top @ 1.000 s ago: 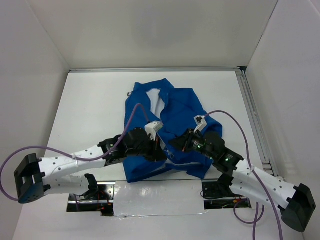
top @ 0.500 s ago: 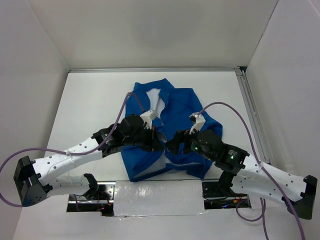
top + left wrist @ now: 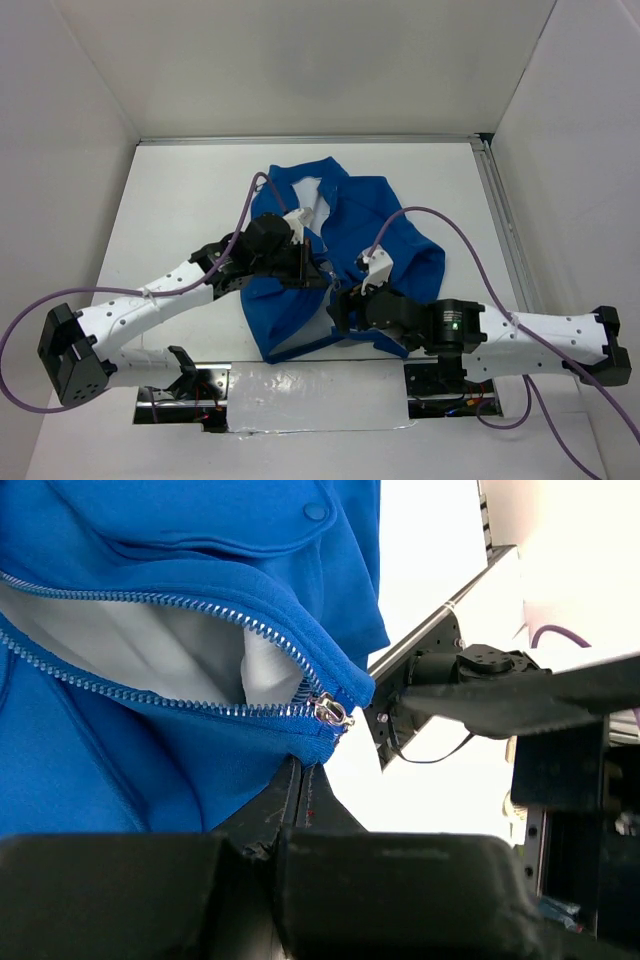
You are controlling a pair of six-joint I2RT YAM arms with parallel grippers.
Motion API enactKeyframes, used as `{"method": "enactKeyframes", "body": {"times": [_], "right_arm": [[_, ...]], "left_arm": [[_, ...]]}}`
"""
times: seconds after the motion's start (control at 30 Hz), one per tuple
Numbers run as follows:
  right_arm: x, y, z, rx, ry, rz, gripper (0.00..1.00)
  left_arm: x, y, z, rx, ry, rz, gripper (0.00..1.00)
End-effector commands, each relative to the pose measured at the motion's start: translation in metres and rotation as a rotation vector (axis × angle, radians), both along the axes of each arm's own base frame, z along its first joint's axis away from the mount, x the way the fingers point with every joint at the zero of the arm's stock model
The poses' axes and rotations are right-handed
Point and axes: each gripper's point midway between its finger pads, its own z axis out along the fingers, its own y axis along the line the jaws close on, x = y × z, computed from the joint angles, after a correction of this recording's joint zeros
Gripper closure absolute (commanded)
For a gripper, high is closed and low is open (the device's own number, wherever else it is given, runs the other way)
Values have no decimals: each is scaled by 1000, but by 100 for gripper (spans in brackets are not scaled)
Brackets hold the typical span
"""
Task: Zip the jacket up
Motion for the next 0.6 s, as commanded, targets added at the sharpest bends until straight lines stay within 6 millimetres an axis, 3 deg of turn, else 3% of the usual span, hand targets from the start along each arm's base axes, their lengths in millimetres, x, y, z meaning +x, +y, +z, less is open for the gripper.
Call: {"method": "enactKeyframes", "body": {"times": [0.0, 0.13, 0.57], "right_arm": [[12, 2, 22, -8, -72, -74, 13], [16, 19, 21, -16, -98, -61, 30], [44, 35, 24, -36, -153, -135, 49]], "left_arm": [[5, -9, 23, -56, -37, -29, 100], [2, -7, 25, -67, -44, -37, 100], [-6, -6, 27, -75, -53, -64, 100]]}}
